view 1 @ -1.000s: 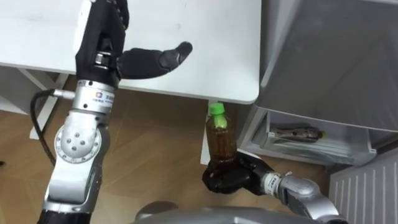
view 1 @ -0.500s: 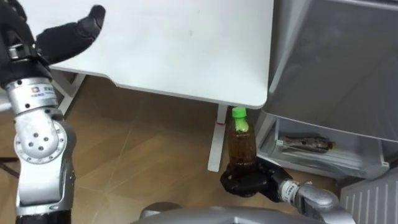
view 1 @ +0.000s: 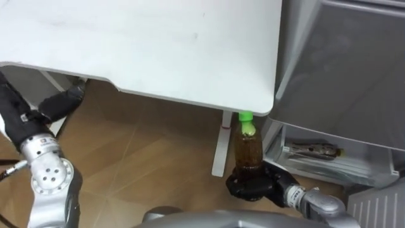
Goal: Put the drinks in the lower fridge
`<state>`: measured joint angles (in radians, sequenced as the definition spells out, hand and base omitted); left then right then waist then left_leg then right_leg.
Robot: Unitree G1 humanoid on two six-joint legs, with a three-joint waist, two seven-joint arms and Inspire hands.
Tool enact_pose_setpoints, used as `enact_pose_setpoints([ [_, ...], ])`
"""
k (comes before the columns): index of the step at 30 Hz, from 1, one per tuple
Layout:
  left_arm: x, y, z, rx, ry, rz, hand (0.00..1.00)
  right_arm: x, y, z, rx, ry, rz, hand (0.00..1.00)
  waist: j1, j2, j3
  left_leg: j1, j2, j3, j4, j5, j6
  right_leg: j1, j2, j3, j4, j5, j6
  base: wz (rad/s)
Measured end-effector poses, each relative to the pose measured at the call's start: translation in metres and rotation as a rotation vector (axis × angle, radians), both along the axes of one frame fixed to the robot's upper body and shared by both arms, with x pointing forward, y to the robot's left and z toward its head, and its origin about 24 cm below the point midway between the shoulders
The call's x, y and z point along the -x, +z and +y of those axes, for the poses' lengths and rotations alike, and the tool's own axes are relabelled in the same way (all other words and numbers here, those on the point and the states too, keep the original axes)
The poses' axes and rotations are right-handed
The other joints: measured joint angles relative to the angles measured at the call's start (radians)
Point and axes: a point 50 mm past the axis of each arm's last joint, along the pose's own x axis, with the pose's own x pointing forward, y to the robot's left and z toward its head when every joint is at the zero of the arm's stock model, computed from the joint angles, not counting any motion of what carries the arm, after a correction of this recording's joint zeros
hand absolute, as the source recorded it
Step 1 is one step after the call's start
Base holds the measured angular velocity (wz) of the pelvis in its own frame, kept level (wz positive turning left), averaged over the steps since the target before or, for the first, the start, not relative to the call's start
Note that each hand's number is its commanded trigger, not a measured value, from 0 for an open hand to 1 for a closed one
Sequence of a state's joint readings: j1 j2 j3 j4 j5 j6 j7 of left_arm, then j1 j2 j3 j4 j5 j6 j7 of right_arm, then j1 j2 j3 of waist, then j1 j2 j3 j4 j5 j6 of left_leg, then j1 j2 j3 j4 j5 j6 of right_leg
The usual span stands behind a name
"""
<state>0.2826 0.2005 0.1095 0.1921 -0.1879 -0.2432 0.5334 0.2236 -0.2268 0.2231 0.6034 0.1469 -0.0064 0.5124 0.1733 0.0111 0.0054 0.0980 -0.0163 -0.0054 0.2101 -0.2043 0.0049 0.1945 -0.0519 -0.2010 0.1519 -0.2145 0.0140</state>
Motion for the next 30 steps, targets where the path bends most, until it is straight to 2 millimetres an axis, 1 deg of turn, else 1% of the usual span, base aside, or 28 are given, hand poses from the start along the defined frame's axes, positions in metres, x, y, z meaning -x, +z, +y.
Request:
enact_pose_setpoints([
  [3, 0.010, -0.022, -0.002, 0.035, 0.009, 0.101, 0.00, -0.003, 0.000, 0.002, -0.002, -0.014, -0.003, 1.00, 0.006, -0.004, 0.0006, 0.000, 0.000, 0.002, -0.004, 0.000, 0.000, -0.002, 0.000, 0.003, 0.000, 0.000, 0.000, -0.01],
  [4, 0.017, -0.031, -0.004, 0.050, 0.010, 0.147, 0.00, -0.003, -0.001, 0.004, -0.003, -0.020, -0.001, 1.00, 0.007, -0.002, 0.0027, -0.001, 0.000, 0.002, -0.005, 0.000, 0.000, -0.003, 0.000, 0.004, 0.000, 0.000, 0.000, 0.00],
  [5, 0.023, -0.039, -0.005, 0.066, 0.011, 0.190, 0.00, -0.002, -0.001, 0.007, -0.003, -0.020, 0.004, 1.00, 0.007, -0.005, 0.0025, -0.004, 0.000, 0.002, -0.006, 0.000, 0.000, -0.003, 0.000, 0.003, 0.000, 0.000, 0.000, 0.00],
  [7, 0.030, -0.049, -0.008, 0.093, 0.016, 0.244, 0.00, -0.001, -0.003, 0.011, -0.011, -0.023, 0.021, 1.00, 0.008, -0.009, 0.0038, -0.010, 0.000, 0.001, -0.004, -0.001, 0.000, -0.006, 0.000, 0.001, -0.003, 0.000, 0.000, 0.02],
  [9, 0.037, -0.057, -0.008, 0.115, 0.024, 0.287, 0.00, -0.001, -0.004, 0.015, -0.021, -0.021, 0.031, 1.00, 0.008, -0.015, 0.0009, -0.019, 0.000, 0.002, 0.000, -0.001, 0.000, -0.014, 0.000, 0.000, -0.003, 0.000, 0.000, 0.03],
  [11, 0.047, -0.071, -0.010, 0.139, 0.011, 0.365, 0.00, -0.004, -0.003, 0.018, -0.035, -0.019, 0.030, 1.00, 0.000, -0.016, -0.0002, -0.035, -0.002, 0.001, 0.013, -0.001, 0.000, -0.017, -0.001, -0.006, -0.001, 0.000, 0.000, 0.06],
  [12, 0.050, -0.075, -0.011, 0.144, 0.003, 0.389, 0.00, -0.005, -0.003, 0.019, -0.038, -0.019, 0.030, 1.00, 0.000, -0.016, -0.0001, -0.036, -0.002, 0.001, 0.013, -0.001, 0.000, -0.014, -0.002, -0.006, -0.001, 0.000, 0.001, 0.06],
  [14, 0.059, -0.087, -0.018, 0.171, -0.035, 0.469, 0.00, -0.009, -0.002, 0.022, -0.054, -0.026, 0.022, 1.00, -0.007, -0.015, 0.0025, -0.043, -0.003, -0.003, 0.016, -0.001, 0.000, -0.016, -0.002, -0.013, 0.001, 0.001, 0.001, 0.08],
  [16, 0.061, -0.092, -0.025, 0.187, -0.072, 0.504, 0.00, -0.012, 0.000, 0.023, -0.064, -0.033, 0.013, 1.00, -0.009, -0.017, 0.0036, -0.052, -0.003, -0.011, 0.025, -0.001, 0.000, -0.019, -0.001, -0.020, 0.002, 0.001, 0.001, 0.12],
  [18, 0.065, -0.096, -0.032, 0.209, -0.100, 0.532, 0.00, -0.015, 0.002, 0.022, -0.059, -0.039, -0.001, 1.00, -0.009, -0.014, 0.0047, -0.052, -0.003, -0.013, 0.025, -0.001, 0.000, -0.018, -0.001, -0.021, 0.003, 0.001, 0.001, 0.04],
  [20, 0.069, -0.101, -0.038, 0.238, -0.128, 0.560, 0.00, -0.019, 0.004, 0.022, -0.064, -0.050, -0.018, 1.00, -0.010, -0.011, 0.0074, -0.053, -0.002, -0.013, 0.023, -0.001, 0.000, -0.018, 0.000, -0.020, 0.003, 0.002, -0.001, 0.00],
  [22, 0.073, -0.106, -0.039, 0.249, -0.144, 0.594, 0.00, -0.019, 0.005, 0.023, -0.074, -0.065, -0.018, 1.00, -0.011, -0.009, 0.0078, -0.052, -0.001, -0.013, 0.022, -0.001, 0.000, -0.017, 0.000, -0.022, 0.004, 0.002, -0.001, 0.00],
  [26, 0.090, -0.119, -0.040, 0.285, -0.151, 0.694, 0.00, -0.021, 0.005, 0.023, -0.072, -0.063, -0.018, 1.00, -0.030, -0.007, 0.0098, -0.053, -0.001, -0.012, 0.023, -0.001, 0.000, -0.017, 0.000, -0.022, 0.004, 0.003, -0.002, 0.00],
  [30, 0.097, -0.123, -0.040, 0.320, -0.146, 0.729, 0.00, -0.018, 0.002, 0.022, -0.064, -0.055, -0.003, 1.00, -0.032, -0.008, 0.0101, -0.054, -0.001, -0.009, 0.023, -0.001, 0.000, -0.020, 0.000, -0.019, 0.005, 0.003, -0.002, -0.01],
])
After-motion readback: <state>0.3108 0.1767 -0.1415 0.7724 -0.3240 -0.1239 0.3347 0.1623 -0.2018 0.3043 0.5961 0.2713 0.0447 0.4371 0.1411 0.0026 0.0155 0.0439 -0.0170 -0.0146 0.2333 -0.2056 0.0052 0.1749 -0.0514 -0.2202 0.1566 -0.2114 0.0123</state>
